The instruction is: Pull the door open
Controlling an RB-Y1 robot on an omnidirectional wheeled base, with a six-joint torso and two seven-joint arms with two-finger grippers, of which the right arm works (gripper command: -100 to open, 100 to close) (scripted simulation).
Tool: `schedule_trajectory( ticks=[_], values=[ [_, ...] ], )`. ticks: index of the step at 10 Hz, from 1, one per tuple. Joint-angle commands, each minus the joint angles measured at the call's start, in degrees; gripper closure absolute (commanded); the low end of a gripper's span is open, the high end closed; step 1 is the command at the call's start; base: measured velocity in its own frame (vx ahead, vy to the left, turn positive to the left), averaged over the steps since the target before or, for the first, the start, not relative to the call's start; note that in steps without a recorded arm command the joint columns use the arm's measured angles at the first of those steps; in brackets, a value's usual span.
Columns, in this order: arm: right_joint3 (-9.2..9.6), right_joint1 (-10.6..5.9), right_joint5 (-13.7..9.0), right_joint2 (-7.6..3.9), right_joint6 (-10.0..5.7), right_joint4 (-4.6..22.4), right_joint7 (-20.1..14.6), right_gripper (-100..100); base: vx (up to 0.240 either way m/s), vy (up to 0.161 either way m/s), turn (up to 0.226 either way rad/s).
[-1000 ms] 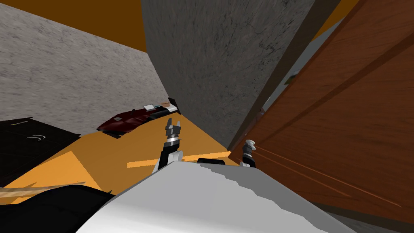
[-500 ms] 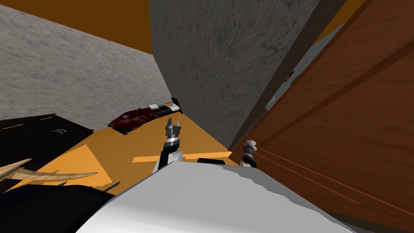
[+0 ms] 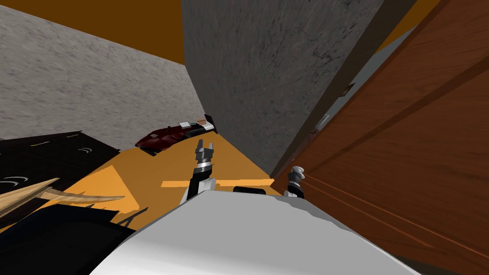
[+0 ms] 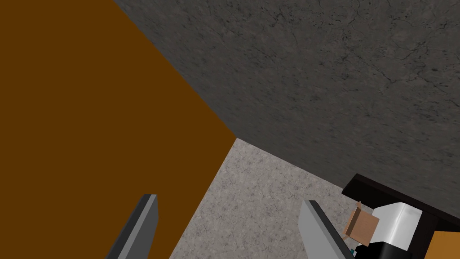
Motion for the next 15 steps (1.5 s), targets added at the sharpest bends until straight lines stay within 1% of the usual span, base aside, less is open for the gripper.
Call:
schedule_trajectory(
  ticks=[1, 2, 3, 8, 9, 11, 12, 13, 14, 15],
  values=[
    [-0.73, 1.25, -2.12, -0.47, 0.40, -0.40, -2.86, 100, -0.061, -0.012, 0.130],
    [0.43, -0.50, -1.74, 0.01, -0.47, 0.34, -3.43, -100, -0.062, 0.013, 0.097],
    [0.99, -0.63, -2.62, 0.09, -0.52, 0.20, -5.67, -100, -0.058, 0.024, 0.058],
    [3.17, -1.16, -5.99, 0.36, -0.70, -0.38, -13.54, -100, -0.092, -0.010, 0.005],
    [3.17, -1.16, -5.99, 0.36, -0.70, -0.38, -14.17, -100, -0.063, 0.010, 0.009],
    [4.27, -1.42, -7.68, 0.50, -0.79, -0.66, -17.86, -100, -0.056, 0.003, 0.028],
    [4.27, -1.42, -7.68, 0.50, -0.79, -0.66, -18.38, -100, -0.049, 0.000, 0.011],
    [4.84, -1.56, -8.58, 0.57, -0.83, -0.81, -20.58, -100, -0.059, -0.002, 0.017],
    [5.43, -1.70, -9.49, 0.65, -0.88, -0.97, -22.06, -100, -0.086, -0.005, 0.041],
    [5.43, -1.70, -9.49, 0.65, -0.88, -0.97, -22.81, -100, -0.061, -0.003, 0.011]
  ],
)
